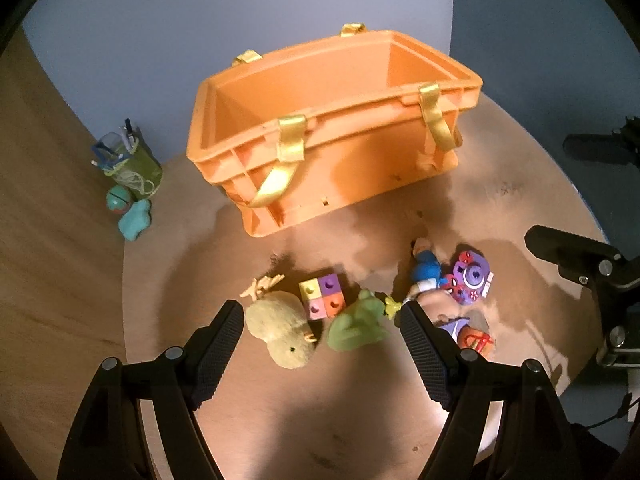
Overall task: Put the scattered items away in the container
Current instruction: 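Withdraw both open tools from the crate back over the remaining toys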
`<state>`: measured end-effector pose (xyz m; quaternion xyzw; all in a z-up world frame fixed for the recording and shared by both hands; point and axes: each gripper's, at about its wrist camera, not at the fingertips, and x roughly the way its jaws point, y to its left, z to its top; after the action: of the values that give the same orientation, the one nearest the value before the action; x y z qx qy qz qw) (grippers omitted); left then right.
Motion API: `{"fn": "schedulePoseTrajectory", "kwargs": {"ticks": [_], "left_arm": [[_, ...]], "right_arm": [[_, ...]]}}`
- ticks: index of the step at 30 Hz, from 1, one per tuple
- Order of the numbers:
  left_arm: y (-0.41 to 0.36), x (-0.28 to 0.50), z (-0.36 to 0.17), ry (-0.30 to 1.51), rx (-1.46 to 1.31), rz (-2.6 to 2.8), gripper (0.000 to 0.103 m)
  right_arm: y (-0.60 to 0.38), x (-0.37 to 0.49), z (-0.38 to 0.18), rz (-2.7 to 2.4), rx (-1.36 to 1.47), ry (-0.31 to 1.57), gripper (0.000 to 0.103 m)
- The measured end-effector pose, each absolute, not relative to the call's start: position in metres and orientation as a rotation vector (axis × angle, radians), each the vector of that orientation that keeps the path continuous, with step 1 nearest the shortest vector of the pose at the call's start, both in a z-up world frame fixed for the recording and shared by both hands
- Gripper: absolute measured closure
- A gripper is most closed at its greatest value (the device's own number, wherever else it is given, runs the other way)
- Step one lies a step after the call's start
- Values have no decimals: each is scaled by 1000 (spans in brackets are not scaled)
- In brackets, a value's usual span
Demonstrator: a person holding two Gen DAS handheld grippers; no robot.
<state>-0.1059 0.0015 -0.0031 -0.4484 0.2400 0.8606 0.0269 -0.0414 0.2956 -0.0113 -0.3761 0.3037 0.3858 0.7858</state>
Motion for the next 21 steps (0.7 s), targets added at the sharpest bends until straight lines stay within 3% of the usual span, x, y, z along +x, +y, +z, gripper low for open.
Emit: {"fn": "schedulePoseTrajectory", "kwargs": {"ticks": [21], "left_arm": [[1, -97, -56, 676, -1491, 2583, 26]], "right_arm": [[277, -51, -73, 780, -798, 796, 22]]}}
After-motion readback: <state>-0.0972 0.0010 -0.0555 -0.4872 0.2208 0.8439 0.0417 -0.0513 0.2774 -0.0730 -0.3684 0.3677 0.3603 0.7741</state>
